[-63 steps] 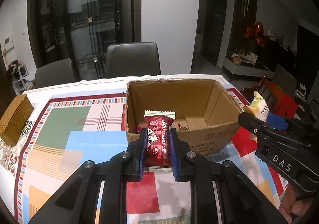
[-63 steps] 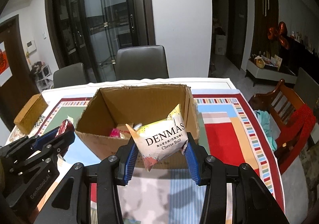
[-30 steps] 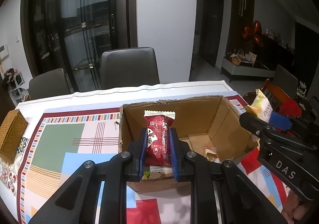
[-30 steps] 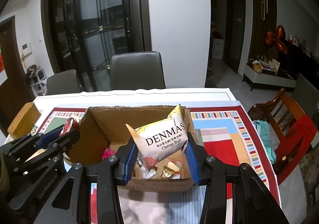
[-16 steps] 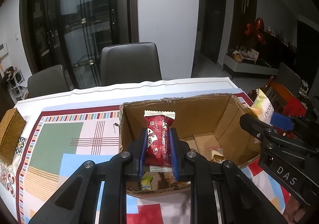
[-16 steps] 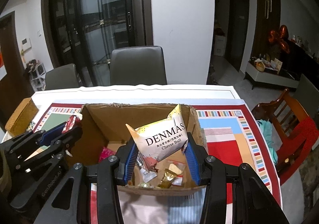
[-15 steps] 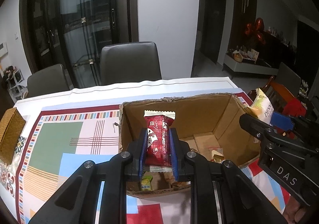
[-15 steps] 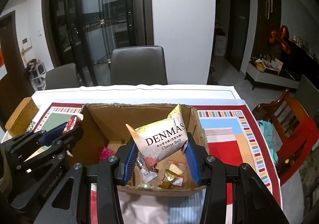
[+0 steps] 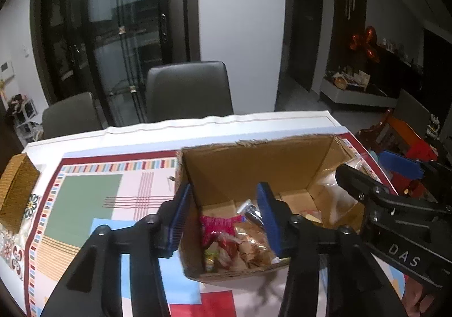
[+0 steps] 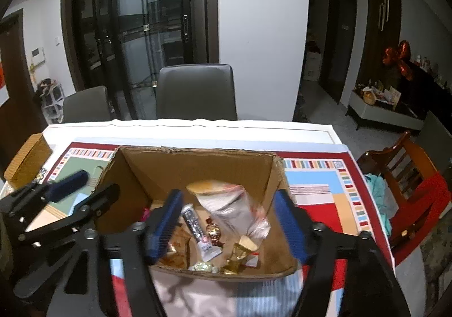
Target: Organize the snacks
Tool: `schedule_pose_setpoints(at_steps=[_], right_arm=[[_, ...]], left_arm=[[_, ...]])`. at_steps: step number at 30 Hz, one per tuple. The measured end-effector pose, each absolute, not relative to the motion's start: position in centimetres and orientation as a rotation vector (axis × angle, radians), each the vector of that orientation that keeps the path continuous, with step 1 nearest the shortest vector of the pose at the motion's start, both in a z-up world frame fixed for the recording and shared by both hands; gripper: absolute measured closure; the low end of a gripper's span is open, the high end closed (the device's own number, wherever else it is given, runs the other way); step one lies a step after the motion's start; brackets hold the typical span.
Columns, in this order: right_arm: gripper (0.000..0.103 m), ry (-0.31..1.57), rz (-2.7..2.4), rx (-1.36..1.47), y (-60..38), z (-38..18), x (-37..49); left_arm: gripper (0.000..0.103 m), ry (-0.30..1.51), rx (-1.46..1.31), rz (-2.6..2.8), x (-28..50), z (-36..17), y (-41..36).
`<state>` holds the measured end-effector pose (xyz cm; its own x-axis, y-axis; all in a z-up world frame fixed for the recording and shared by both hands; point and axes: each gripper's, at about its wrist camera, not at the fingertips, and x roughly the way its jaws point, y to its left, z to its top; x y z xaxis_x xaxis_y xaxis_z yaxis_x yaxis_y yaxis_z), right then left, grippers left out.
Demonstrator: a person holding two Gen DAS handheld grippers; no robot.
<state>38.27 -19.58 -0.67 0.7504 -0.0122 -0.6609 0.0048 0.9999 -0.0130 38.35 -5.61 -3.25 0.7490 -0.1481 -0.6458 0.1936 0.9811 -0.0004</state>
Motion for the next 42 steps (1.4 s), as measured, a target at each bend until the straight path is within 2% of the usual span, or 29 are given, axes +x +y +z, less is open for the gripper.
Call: schedule_pose_setpoints(at_steps=[4, 9, 42], right_arm=[[0.018, 0.721, -0.036, -0.016, -19.8, -0.6, 38.1], [0.016, 0.725, -0.044, -0.013, -19.8, -0.6, 37.9], [0.016, 0.656, -0.077, 0.022, -20.8, 0.7, 30.8]], left_arm=[[0.039, 0.691, 0.058, -0.165, 38.2, -3.0, -4.9], [0.033, 0.677, 0.059, -0.145, 37.9, -2.6, -4.5], [0.033, 0.65, 0.061, -0.145, 31.3, -1.6, -3.7]])
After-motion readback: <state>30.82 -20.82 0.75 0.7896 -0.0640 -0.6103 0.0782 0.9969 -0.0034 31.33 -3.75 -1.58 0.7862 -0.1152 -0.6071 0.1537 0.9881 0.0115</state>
